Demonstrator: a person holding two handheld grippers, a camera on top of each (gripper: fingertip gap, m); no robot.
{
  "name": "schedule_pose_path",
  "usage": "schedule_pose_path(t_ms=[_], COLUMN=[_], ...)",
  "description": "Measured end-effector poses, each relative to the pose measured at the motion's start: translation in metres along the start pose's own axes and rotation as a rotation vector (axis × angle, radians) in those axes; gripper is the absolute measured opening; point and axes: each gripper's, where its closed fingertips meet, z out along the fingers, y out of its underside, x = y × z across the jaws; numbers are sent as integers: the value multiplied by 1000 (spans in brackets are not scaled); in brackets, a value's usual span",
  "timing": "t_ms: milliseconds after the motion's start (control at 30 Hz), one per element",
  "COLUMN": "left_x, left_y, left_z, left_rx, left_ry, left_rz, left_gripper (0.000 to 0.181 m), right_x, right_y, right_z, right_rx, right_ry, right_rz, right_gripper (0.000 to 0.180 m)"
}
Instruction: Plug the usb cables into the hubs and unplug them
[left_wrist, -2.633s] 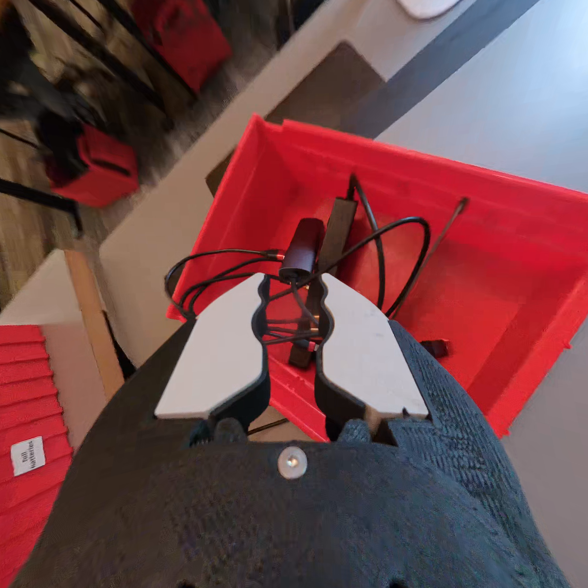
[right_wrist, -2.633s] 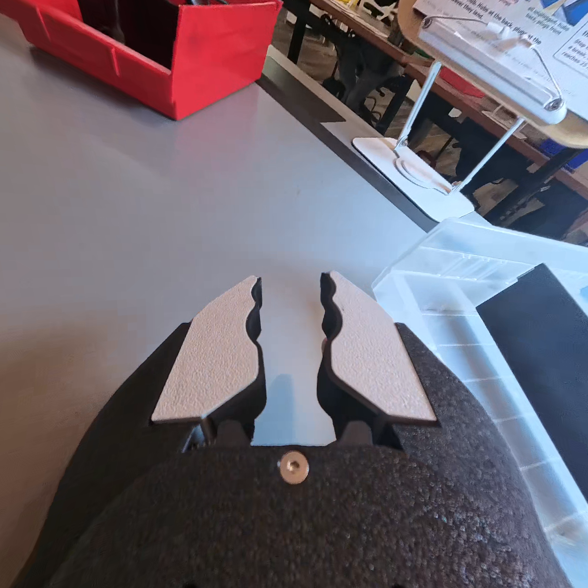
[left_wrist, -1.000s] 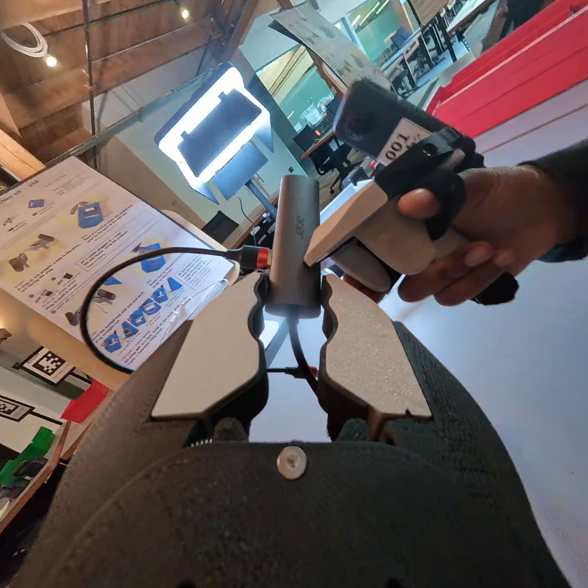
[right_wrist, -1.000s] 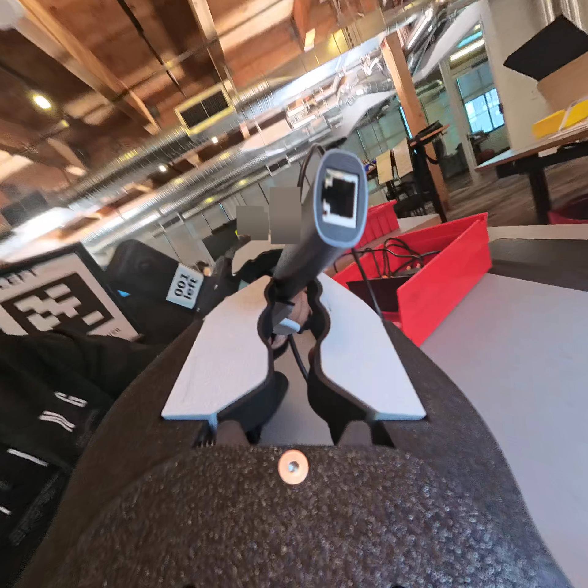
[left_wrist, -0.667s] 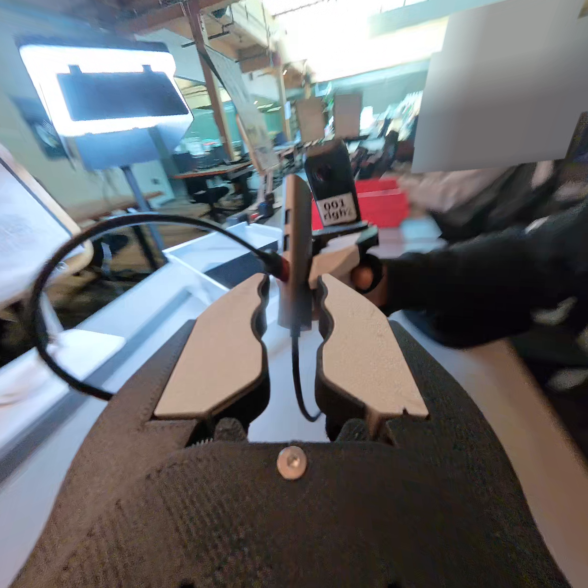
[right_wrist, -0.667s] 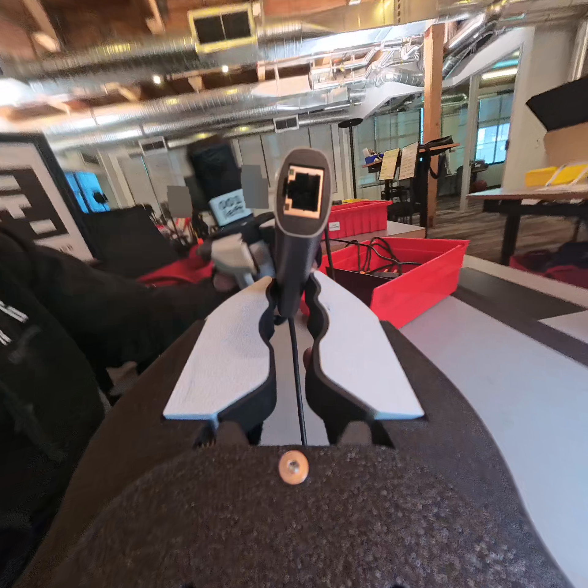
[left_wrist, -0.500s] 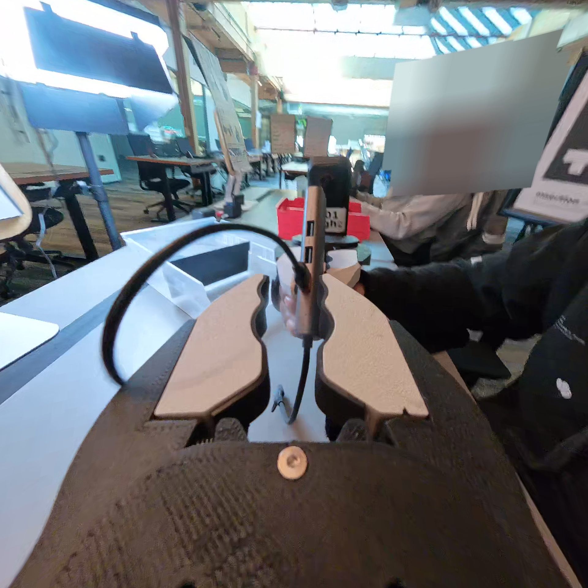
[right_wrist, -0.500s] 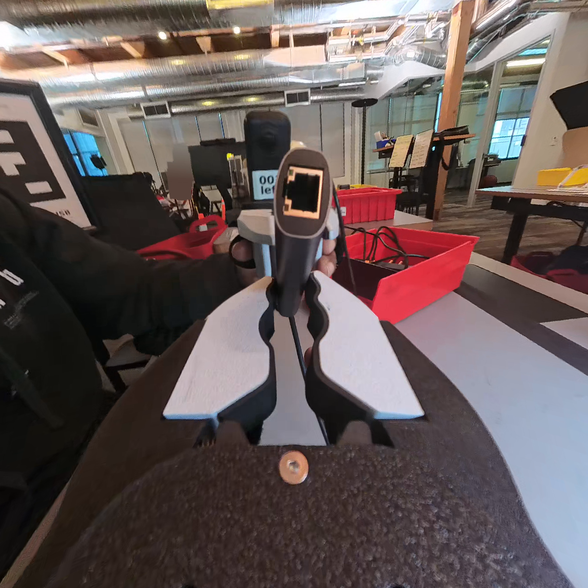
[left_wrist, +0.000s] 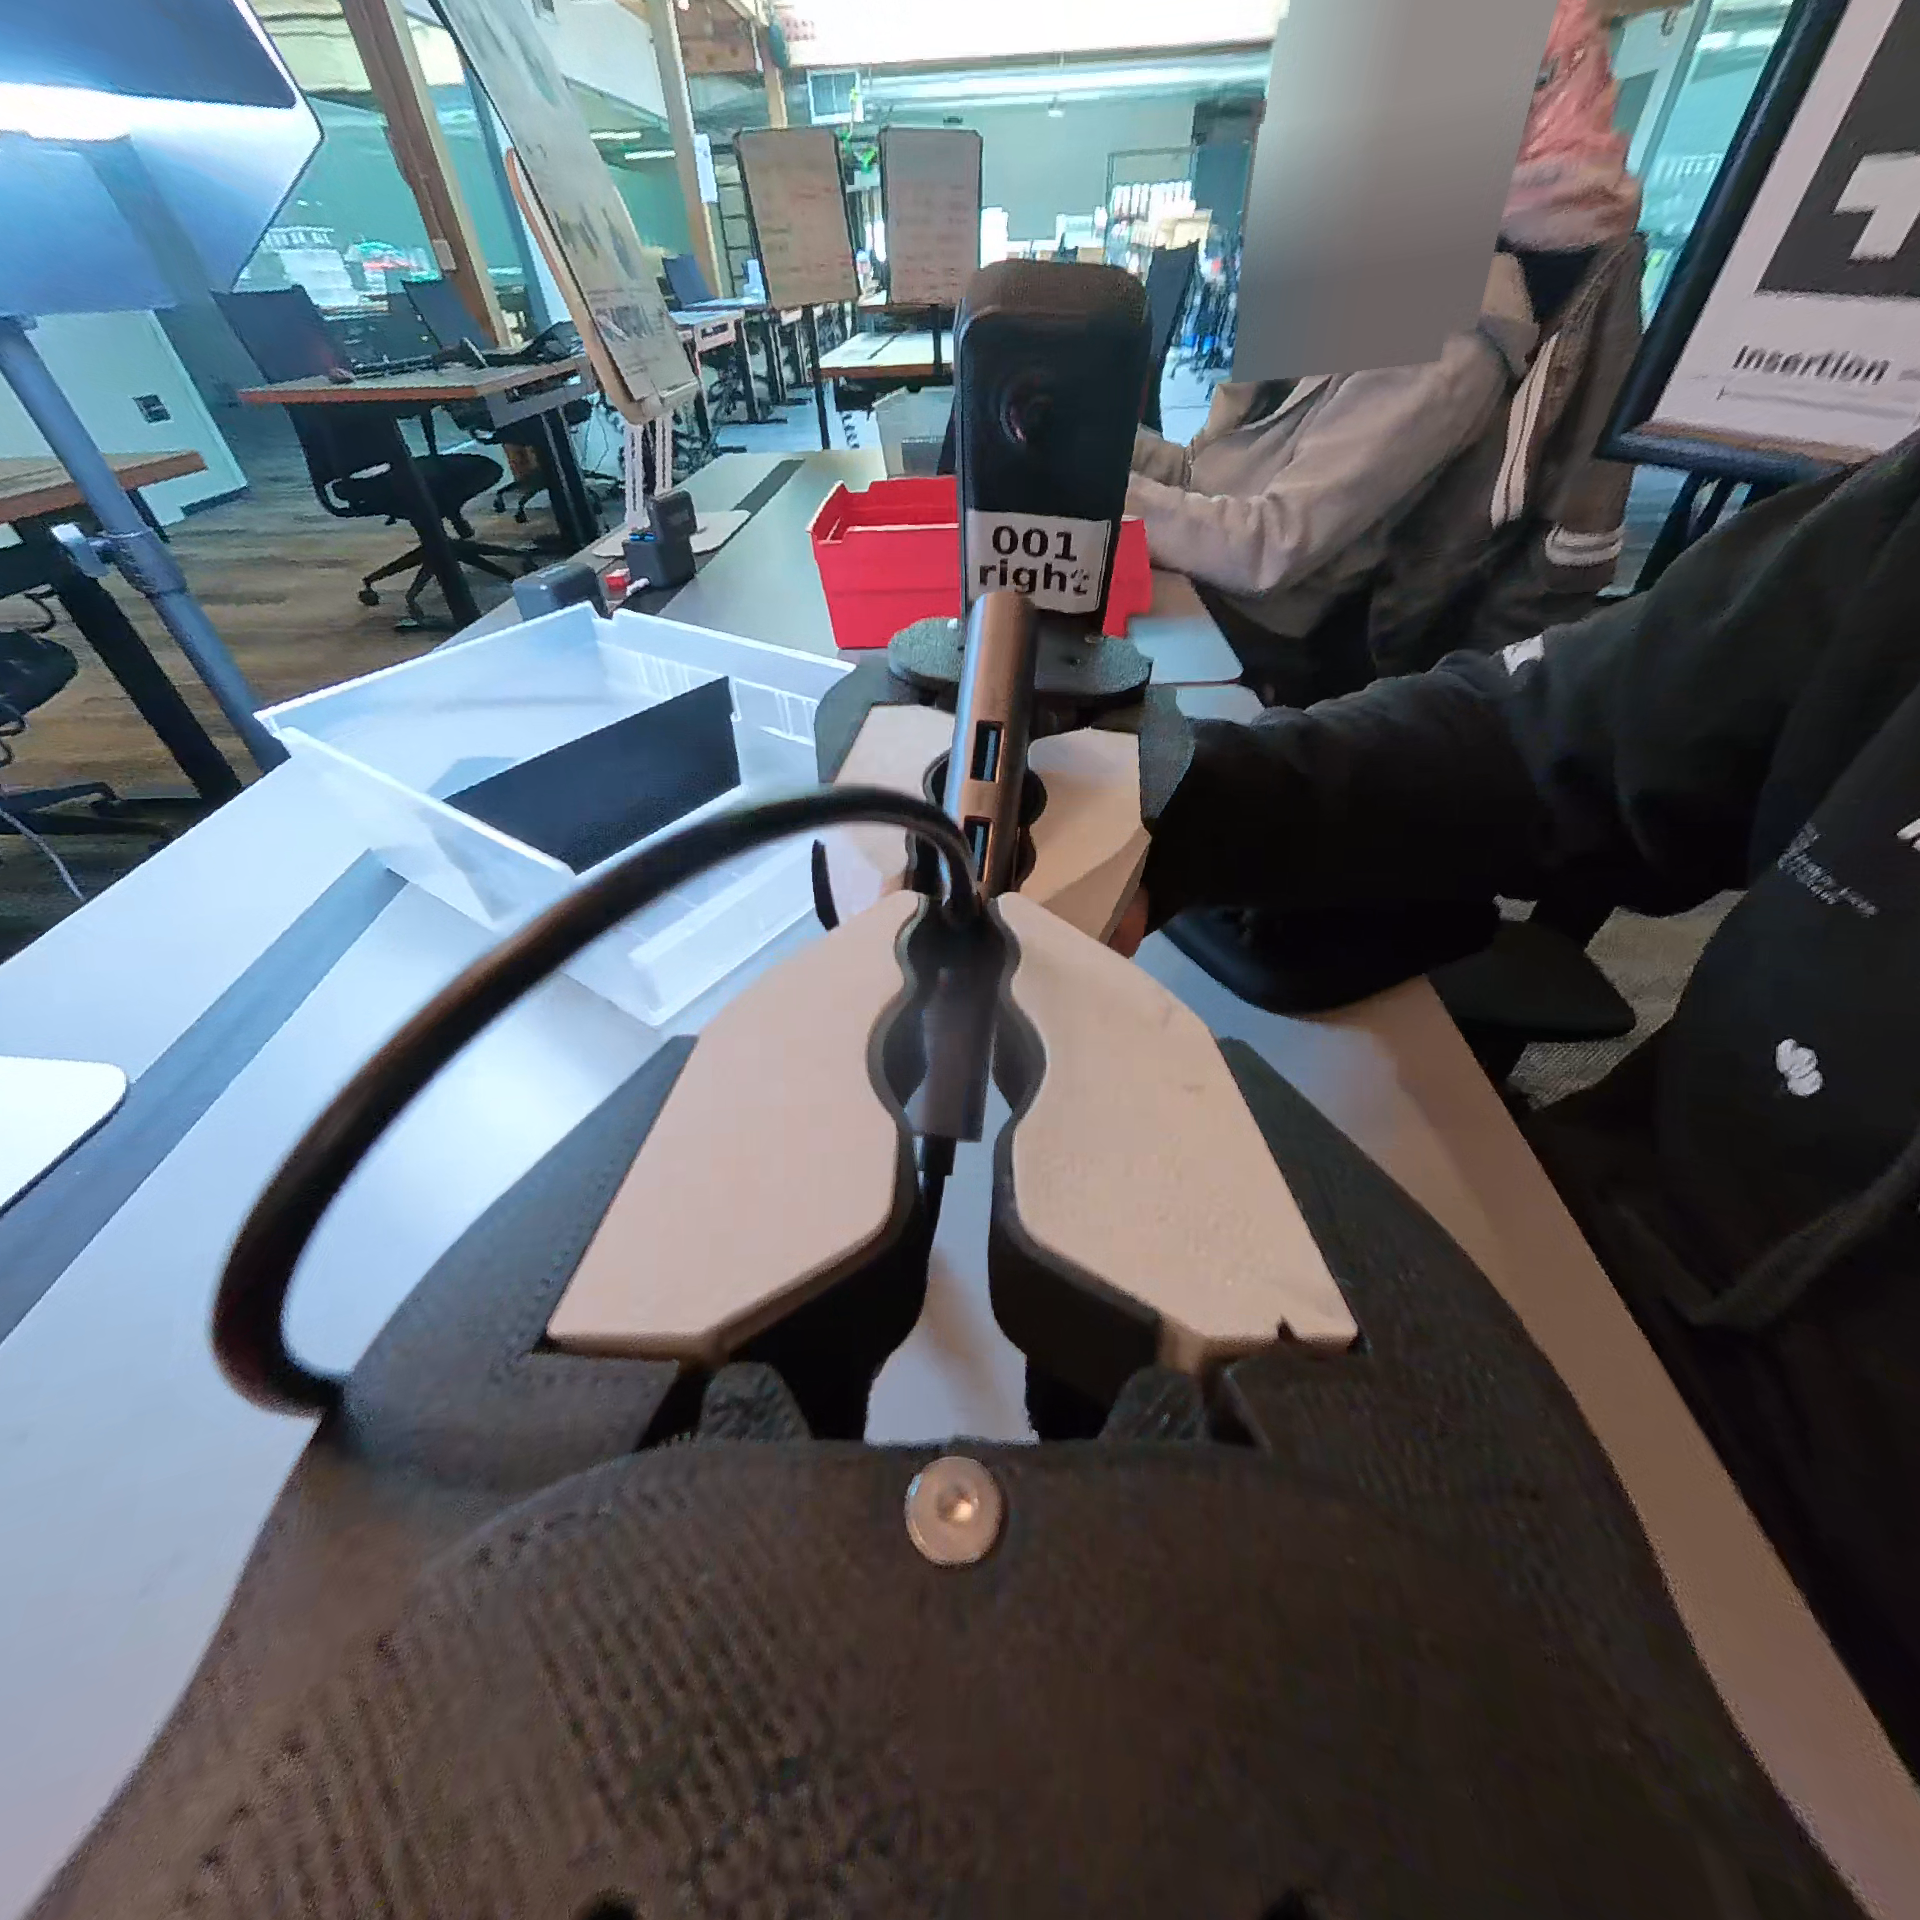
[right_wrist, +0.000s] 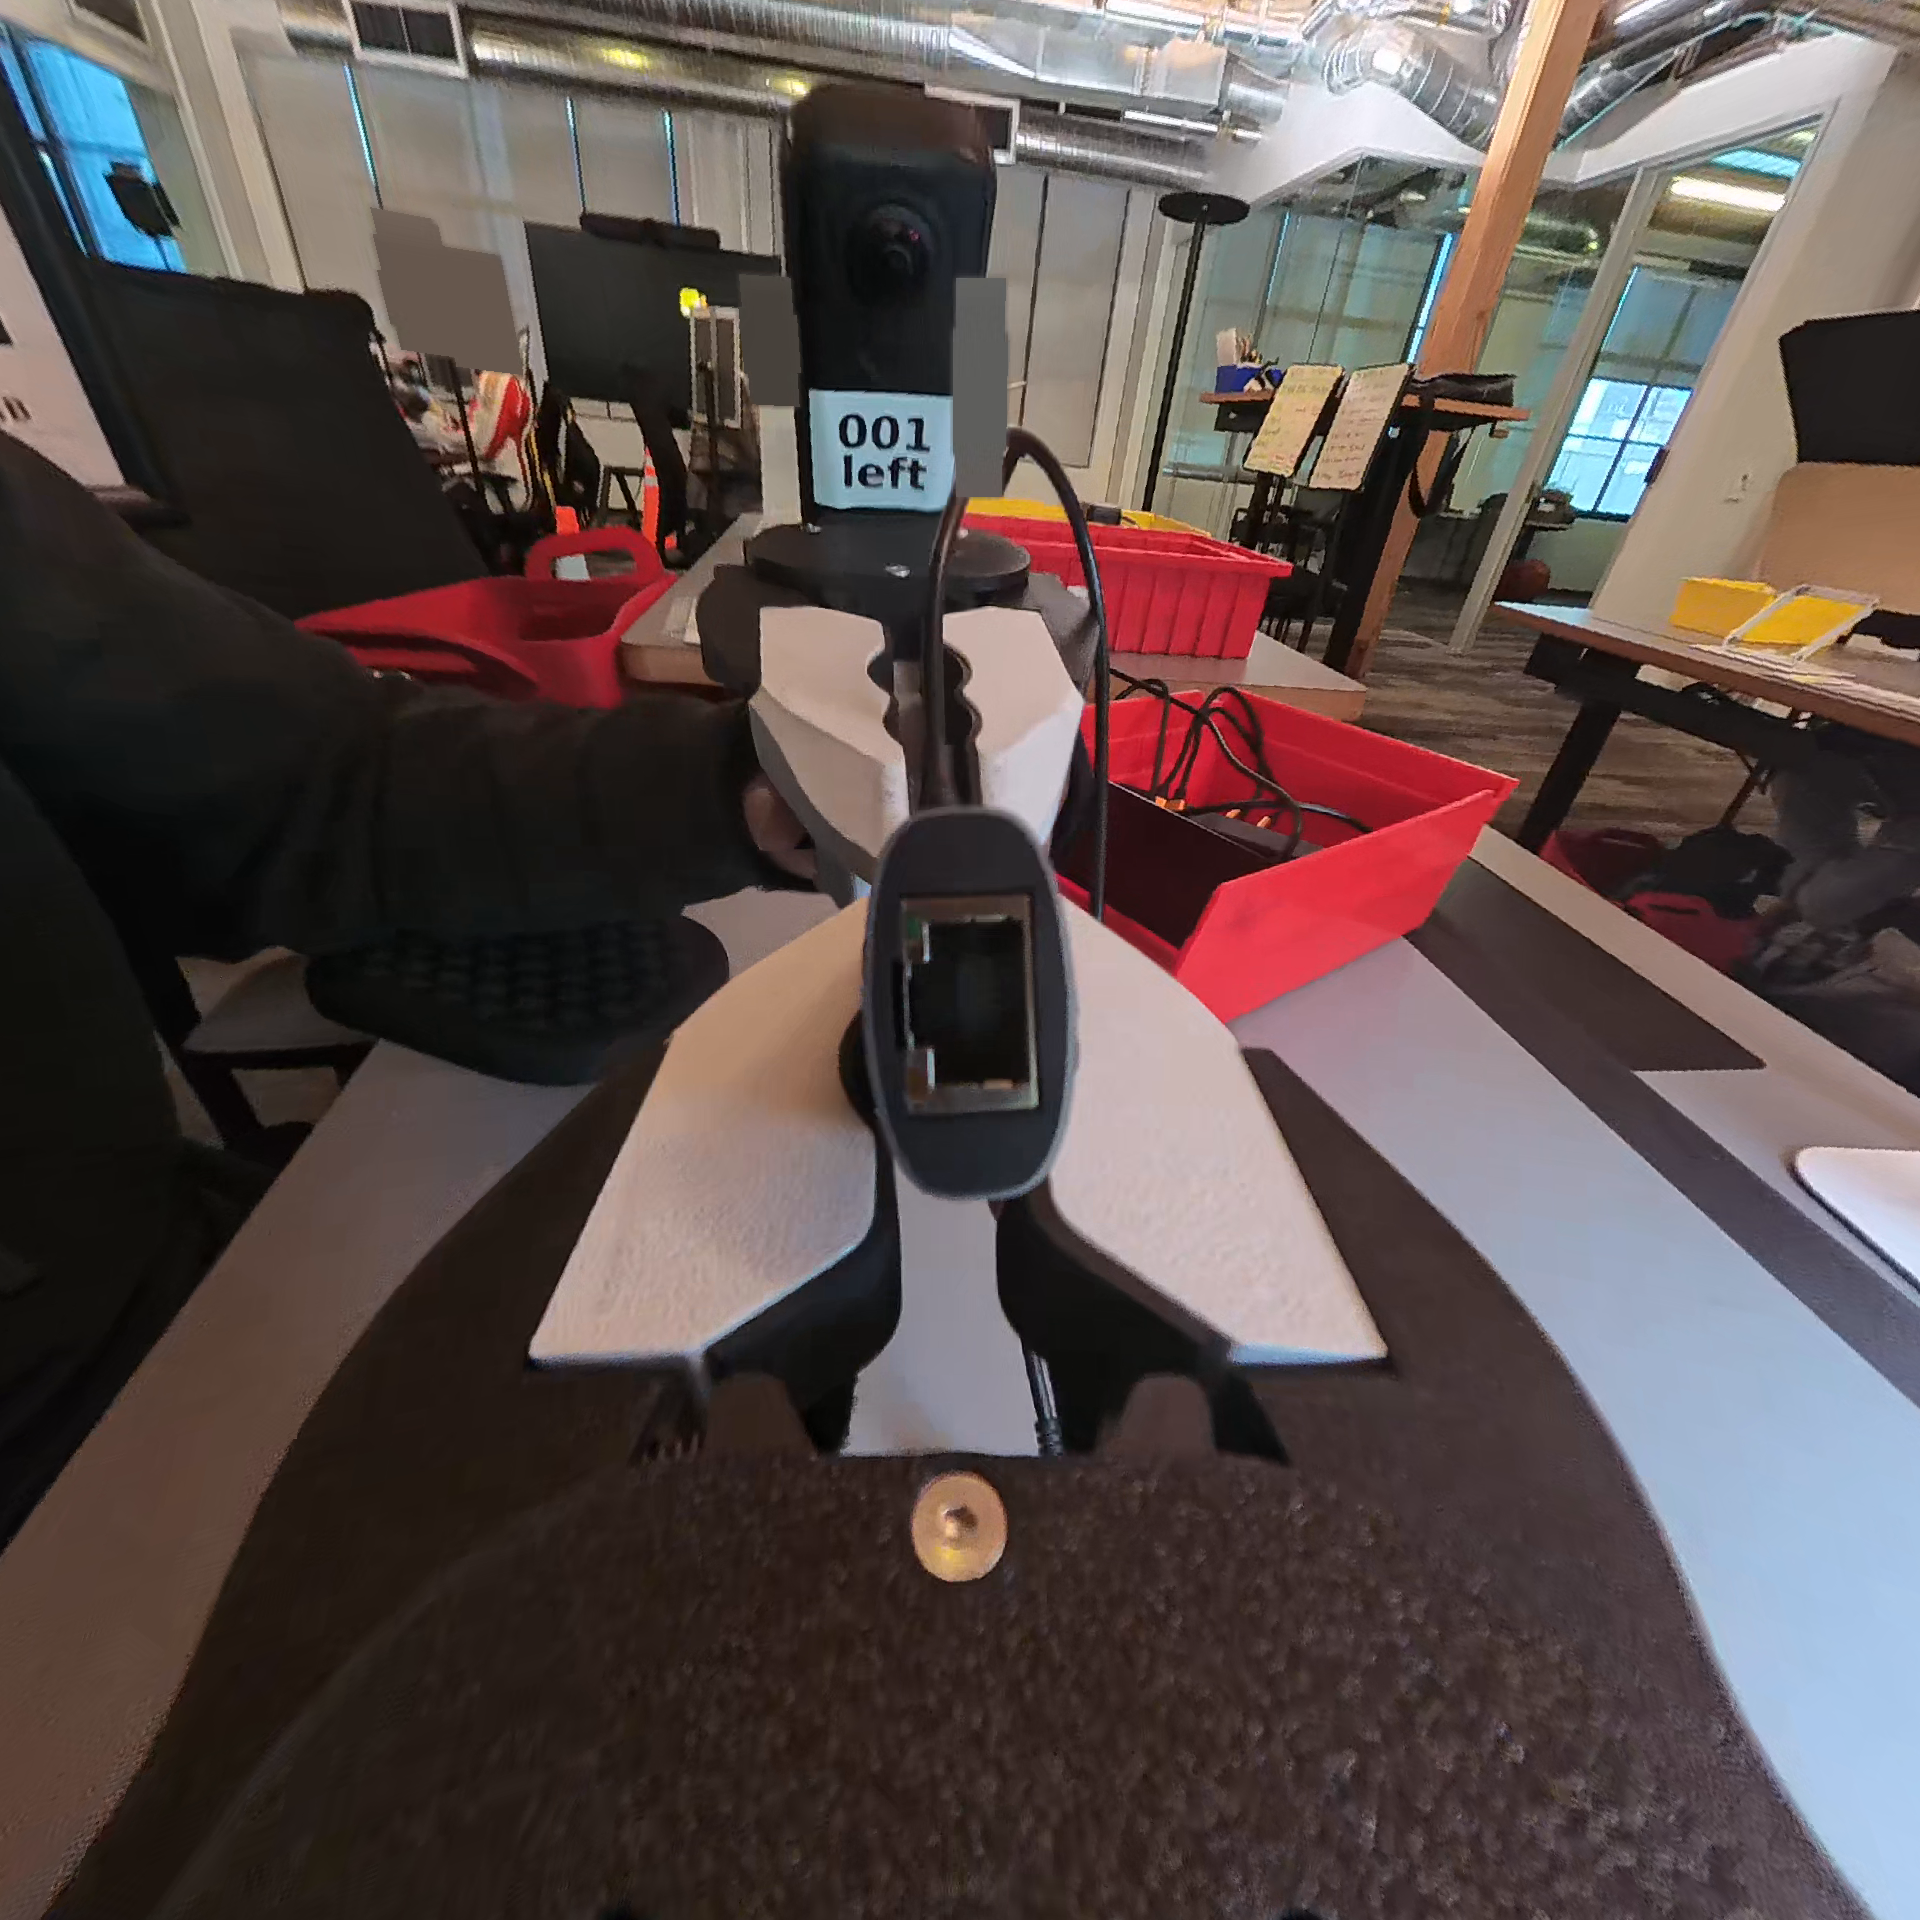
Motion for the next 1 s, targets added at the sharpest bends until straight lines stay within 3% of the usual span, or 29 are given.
schedule_pose_path(t_ms=[467, 567, 667, 800, 867, 900, 1000], left_x=[-9, -24, -30, -23, -14, -15, -26], left_y=[3, 14, 44, 62, 64, 65, 56], left_z=[-6, -21, -37, -31, -19, -16, -17], left_rx=[-39, -170, -457, -644, -664, -681, -628], left_ry=[-41, -113, -146, -146, -118, -134, -214], left_rz=[4, 34, 86, 132, 136, 158, 220], left_gripper=[7, 7, 8, 8, 8, 8, 12], right_x=[9, 26, 45, 28, 22, 19, 20], right_y=[10, 14, 18, 52, 75, 83, 81], right_z=[-3, -16, -33, -23, -10, -5, -1], right_rx=[0, -93, -269, -559, -646, -652, -552], right_ry=[29, 104, 210, 152, 141, 132, 100], right_rz=[36, -5, -155, -301, -397, -434, -311], right_gripper=[20, 33, 49, 54, 43, 20, 19])
